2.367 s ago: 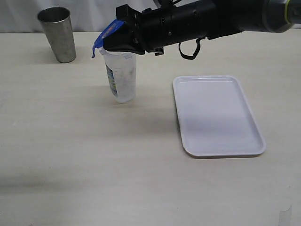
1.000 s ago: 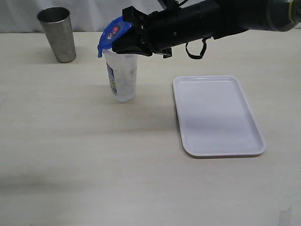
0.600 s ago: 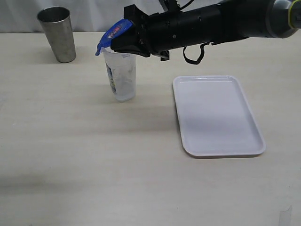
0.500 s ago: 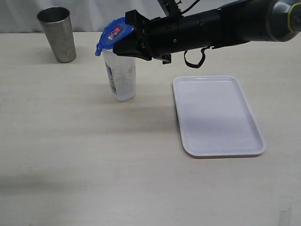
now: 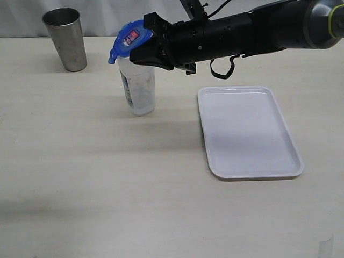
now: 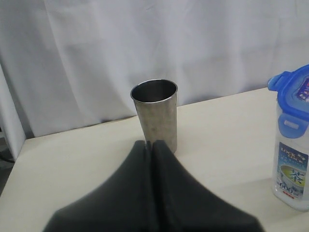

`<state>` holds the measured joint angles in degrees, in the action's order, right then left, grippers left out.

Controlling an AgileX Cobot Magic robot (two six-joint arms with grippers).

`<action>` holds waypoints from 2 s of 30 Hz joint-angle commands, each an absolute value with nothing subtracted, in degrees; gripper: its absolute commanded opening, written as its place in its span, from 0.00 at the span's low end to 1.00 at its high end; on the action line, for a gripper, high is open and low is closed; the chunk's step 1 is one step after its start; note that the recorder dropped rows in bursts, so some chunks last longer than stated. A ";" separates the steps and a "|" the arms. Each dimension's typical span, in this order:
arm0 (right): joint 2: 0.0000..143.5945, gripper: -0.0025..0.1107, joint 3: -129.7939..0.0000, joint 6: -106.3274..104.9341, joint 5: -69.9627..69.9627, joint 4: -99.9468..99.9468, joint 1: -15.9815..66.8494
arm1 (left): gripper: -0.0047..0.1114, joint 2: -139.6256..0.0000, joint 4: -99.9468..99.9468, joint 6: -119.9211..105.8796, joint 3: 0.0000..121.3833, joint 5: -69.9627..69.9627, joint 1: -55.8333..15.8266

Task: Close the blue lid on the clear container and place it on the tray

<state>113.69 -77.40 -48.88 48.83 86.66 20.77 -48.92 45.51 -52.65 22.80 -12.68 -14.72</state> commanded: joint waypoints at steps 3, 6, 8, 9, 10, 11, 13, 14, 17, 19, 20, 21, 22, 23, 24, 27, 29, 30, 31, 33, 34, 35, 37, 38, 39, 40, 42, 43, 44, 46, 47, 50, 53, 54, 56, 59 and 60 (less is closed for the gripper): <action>113.17 0.06 -77.19 -47.95 47.56 84.98 20.78 | 0.04 -48.66 45.65 -52.39 22.53 -12.80 -14.56; 113.17 0.06 -77.19 -47.11 46.65 85.23 20.78 | 0.04 -48.66 45.65 -52.25 22.53 -12.80 -14.56; 113.17 0.06 -77.00 -47.11 46.63 86.66 20.78 | 0.04 -48.66 45.65 -52.25 22.53 -12.80 -14.56; 113.17 0.06 -76.88 -47.11 46.79 87.52 20.78 | 0.04 -48.66 45.65 -52.25 22.53 -12.80 -14.56; 113.17 0.06 -76.61 -47.49 46.93 88.23 20.78 | 0.04 -48.66 45.65 -52.25 22.53 -12.80 -14.56; 113.17 0.06 -76.24 -48.20 47.03 89.09 20.78 | 0.04 -48.66 45.65 -52.25 22.53 -12.80 -14.56; 113.17 0.06 -75.77 -49.22 47.03 90.14 20.78 | 0.04 -48.66 45.65 -52.25 22.53 -12.80 -14.56; 113.17 0.06 -75.55 -50.21 47.03 90.99 20.78 | 0.04 -48.66 45.65 -52.25 22.53 -12.80 -14.56; 113.17 0.06 -75.20 -51.94 48.36 92.53 20.78 | 0.04 -48.66 45.65 -52.25 22.53 -12.80 -14.56; 113.17 0.06 -75.17 -51.83 48.47 93.13 20.78 | 0.04 -48.66 45.65 -52.25 22.53 -12.80 -14.56; 113.17 0.06 -75.17 -51.95 48.47 93.54 20.78 | 0.04 -48.66 45.65 -52.25 22.53 -12.80 -14.56; 113.17 0.06 -75.17 -52.38 48.47 94.10 20.78 | 0.04 -48.66 45.65 -52.25 22.53 -12.80 -14.56; 113.17 0.06 -75.17 -53.85 48.72 95.54 20.78 | 0.04 -48.66 45.65 -52.26 22.53 -12.52 -14.56; 113.17 0.06 -75.17 -54.55 48.72 96.20 20.78 | 0.04 -48.66 45.65 -52.26 22.53 -12.71 -14.56; 113.17 0.06 -75.07 -54.85 48.72 96.62 20.78 | 0.04 -48.66 45.65 -52.26 22.53 -12.71 -14.56; 113.17 0.06 -74.30 -56.70 49.24 98.83 20.78 | 0.04 -48.66 45.65 -52.26 22.53 -12.71 -14.56; 113.17 0.06 -72.28 -59.65 49.49 99.95 20.78 | 0.04 -48.66 45.65 -52.26 22.53 -12.71 -14.56; 113.17 0.06 -71.68 -60.59 49.35 99.95 20.78 | 0.04 -48.66 45.65 -52.26 22.53 -12.71 -14.56; 113.17 0.06 -70.98 -61.19 49.35 99.95 20.78 | 0.04 -48.66 45.65 -52.26 22.53 -12.71 -14.56; 113.17 0.06 -70.71 -61.52 50.47 99.95 20.78 | 0.04 -48.66 45.65 -52.26 22.53 -12.71 -14.56; 113.17 0.06 -70.71 -61.52 50.60 99.95 20.78 | 0.04 -48.66 45.65 -52.26 22.53 -12.71 -14.56; 113.17 0.06 -70.71 -61.29 50.72 99.95 20.78 | 0.04 -48.66 45.65 -52.26 22.53 -12.71 -14.56; 113.17 0.06 -70.71 -61.29 50.72 99.95 20.65 | 0.04 -48.66 45.65 -52.26 22.53 -12.71 -14.56; 113.17 0.06 -70.71 -61.29 50.72 99.95 20.65 | 0.04 -48.66 45.65 -52.26 22.53 -12.71 -14.56; 113.17 0.06 -70.71 -61.29 50.72 99.95 20.65 | 0.04 -48.66 45.65 -52.26 22.53 -12.71 -14.56; 113.29 0.06 -70.71 -61.29 50.72 99.95 20.65 | 0.04 -48.66 45.65 -52.26 22.53 -12.71 -14.56; 113.29 0.06 -70.71 -61.29 50.72 99.95 20.65 | 0.04 -48.66 45.65 -52.26 22.53 -12.71 -14.56; 113.29 0.06 -70.71 -61.29 50.72 99.95 20.65 | 0.04 -48.66 45.65 -52.26 22.53 -12.71 -14.56; 113.26 0.06 -70.71 -61.29 50.61 99.95 20.65 | 0.04 -48.66 45.65 -52.26 22.53 -12.71 -14.56; 113.26 0.06 -70.49 -61.80 48.84 99.95 20.65 | 0.04 -48.66 45.65 -52.26 22.53 -12.71 -14.56; 113.44 0.06 -70.49 -61.92 47.96 99.95 20.65 | 0.04 -48.66 45.65 -52.26 22.53 -12.71 -14.56; 114.00 0.06 -70.49 -61.75 48.08 99.95 20.65 | 0.04 -48.66 45.65 -52.26 22.53 -12.71 -14.56; 114.89 0.06 -70.49 -61.75 48.51 99.95 20.65 | 0.04 -48.66 45.65 -52.26 22.53 -12.91 -14.56; 115.02 0.06 -70.49 -61.92 48.77 99.95 20.65 | 0.04 -48.66 45.65 -52.26 22.53 -12.82 -14.56; 115.09 0.06 -70.49 -62.33 49.29 99.95 20.65 | 0.04 -48.66 45.65 -52.26 22.53 -12.82 -14.56; 115.09 0.06 -70.59 -62.57 50.32 99.95 20.65 | 0.04 -48.66 45.65 -52.26 22.53 -12.82 -14.56; 115.09 0.06 -70.59 -62.57 50.60 99.95 20.65 | 0.04 -48.66 45.65 -52.26 22.53 -12.82 -14.56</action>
<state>114.96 -70.70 -61.52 49.37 100.11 20.77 -48.92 45.51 -52.65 22.80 -12.68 -14.72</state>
